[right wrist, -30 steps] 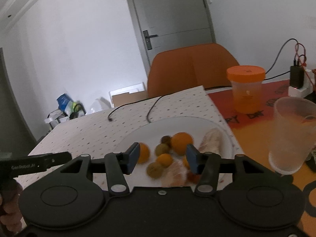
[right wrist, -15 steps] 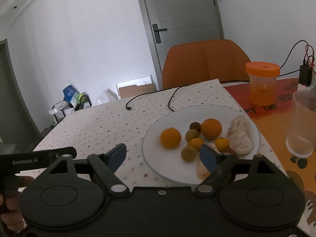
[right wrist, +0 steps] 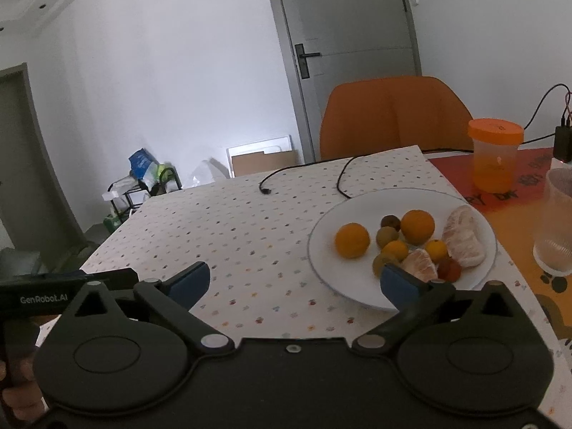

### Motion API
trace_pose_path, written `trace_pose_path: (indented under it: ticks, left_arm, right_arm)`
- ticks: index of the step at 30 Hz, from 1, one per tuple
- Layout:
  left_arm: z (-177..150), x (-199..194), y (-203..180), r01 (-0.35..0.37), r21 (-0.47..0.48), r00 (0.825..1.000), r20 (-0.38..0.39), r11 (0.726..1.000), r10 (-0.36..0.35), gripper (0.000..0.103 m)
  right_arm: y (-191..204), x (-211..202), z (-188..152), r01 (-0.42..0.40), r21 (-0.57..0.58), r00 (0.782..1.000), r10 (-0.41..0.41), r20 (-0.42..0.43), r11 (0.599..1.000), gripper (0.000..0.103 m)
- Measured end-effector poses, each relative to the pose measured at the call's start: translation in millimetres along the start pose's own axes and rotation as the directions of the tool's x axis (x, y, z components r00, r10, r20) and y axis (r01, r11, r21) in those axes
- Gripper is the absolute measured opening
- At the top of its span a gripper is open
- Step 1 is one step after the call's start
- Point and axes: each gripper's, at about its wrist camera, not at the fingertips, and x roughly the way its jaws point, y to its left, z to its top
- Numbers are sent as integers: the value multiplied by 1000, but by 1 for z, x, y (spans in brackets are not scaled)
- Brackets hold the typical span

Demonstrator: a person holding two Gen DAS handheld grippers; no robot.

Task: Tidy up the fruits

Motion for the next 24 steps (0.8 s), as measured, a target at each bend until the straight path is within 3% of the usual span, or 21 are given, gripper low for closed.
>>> trace_pose_path:
  ticks: [24]
  left_arm:
    - [-18,-62,28,-35,-17,998,61,999,36,103]
  right_arm:
    - [22,-38,-13,36,-16,999,-36,2,999,103]
